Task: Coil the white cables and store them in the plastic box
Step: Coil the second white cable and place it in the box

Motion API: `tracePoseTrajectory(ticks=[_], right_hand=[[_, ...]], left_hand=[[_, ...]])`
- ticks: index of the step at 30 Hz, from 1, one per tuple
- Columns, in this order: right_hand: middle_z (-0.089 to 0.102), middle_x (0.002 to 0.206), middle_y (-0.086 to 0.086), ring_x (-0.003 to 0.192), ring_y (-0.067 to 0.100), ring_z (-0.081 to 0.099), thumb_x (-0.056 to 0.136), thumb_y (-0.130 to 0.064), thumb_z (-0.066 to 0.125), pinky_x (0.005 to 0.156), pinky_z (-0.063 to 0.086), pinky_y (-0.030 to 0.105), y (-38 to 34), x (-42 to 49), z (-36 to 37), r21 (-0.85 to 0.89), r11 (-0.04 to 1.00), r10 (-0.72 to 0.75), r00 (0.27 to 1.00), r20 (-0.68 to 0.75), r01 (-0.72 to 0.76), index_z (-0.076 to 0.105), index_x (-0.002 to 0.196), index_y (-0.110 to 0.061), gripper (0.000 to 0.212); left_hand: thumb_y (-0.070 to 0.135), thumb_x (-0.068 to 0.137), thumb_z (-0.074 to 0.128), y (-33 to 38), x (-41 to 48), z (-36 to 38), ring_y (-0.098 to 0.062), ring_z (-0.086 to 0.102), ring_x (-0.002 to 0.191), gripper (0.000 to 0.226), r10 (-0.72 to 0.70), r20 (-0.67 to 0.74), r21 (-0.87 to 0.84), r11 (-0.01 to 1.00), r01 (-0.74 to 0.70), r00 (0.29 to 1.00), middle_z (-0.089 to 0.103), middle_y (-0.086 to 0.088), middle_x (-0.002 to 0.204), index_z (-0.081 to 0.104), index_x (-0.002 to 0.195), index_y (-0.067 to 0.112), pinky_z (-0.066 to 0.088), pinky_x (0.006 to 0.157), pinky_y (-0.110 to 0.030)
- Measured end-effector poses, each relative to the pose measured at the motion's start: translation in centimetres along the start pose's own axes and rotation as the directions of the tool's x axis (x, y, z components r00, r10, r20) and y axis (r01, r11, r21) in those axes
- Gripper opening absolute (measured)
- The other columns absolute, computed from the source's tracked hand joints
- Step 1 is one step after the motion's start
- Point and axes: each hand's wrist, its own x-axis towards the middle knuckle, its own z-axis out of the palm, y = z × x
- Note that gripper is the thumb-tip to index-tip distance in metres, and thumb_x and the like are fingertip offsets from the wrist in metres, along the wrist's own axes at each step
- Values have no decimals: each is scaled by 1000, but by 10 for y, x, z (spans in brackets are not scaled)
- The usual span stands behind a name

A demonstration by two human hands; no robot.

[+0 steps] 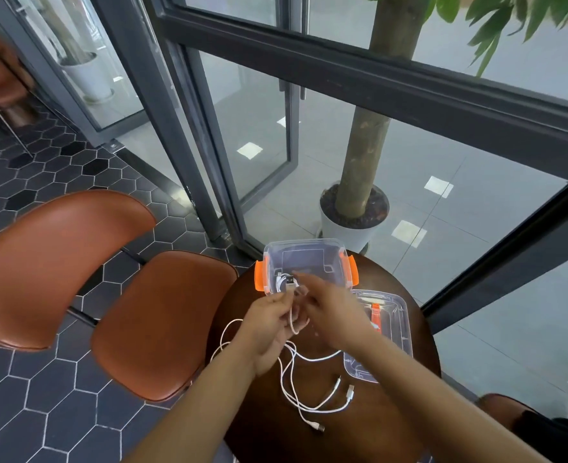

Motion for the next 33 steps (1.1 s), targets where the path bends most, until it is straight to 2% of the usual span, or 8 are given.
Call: tracePoseTrajectory(ticks=[4,8,12,15,19,23,27,33], right_hand=[[75,92,10,78,28,70,98,-23,56,70,57,41,3,-3,13,4,999,53,995,-90,-53,56,109,-13,14],[76,105,-6,93,14,71,95,-18,58,79,58,33,7,-12,11,33,998,-45,994,-96,49,68,118,-28,26],[73,87,-10,77,9,67,97,-25,63,67,53,26,11,-24,13,97,990,-83,975,-204,104,65,102,-22,6],[70,77,-7,69,13,65,97,-26,63,64,52,31,23,-31,19,103,986,-113,976,-187,134,63,99,-22,4],[66,73,-2,66,17,65,99,-25,60,62,54,34,47,-39,27,233,968,-88,995,-36,94,66,98,-22,7],[67,70,-11,65,9,66,99,-36,60,66,50,23,77,-37,26,168,983,40,974,223,-79,73,101,-24,17],[70,74,-10,72,10,69,95,-46,61,76,54,27,96,-14,15,40,979,182,939,291,-202,75,99,-24,27],[65,68,13,58,22,58,94,-28,66,55,48,25,61,35,-21,35,980,170,925,340,-193,71,80,-14,20]], left_hand=[[21,107,39,-2,1,5,-14,69,73,33,-53,18,-183,981,55,998,73,-8,86,65,112,3,56,68,-28],[22,106,42,0,6,4,-22,69,84,29,-61,-25,-357,933,48,998,71,-15,102,63,110,3,54,78,-34],[26,107,39,7,6,3,-26,76,83,30,-37,-1,-418,908,33,999,76,-16,95,61,101,6,59,70,-36],[27,106,39,13,6,3,-32,76,90,31,9,-10,-472,882,-13,1000,75,-17,94,60,99,6,58,78,-43],[27,106,40,23,12,-5,-16,65,54,32,39,-23,-512,858,-45,999,64,-4,66,61,93,8,56,54,-27],[27,105,39,27,12,-13,-9,44,41,34,73,56,-457,888,-39,996,52,2,58,64,105,5,43,46,-23],[23,102,42,27,7,-14,-9,42,40,28,28,156,-357,934,30,987,52,1,60,61,108,3,42,46,-24],[17,104,38,27,-6,-4,-9,33,35,31,-123,316,114,989,91,941,47,-3,54,62,100,-1,32,41,-21]])
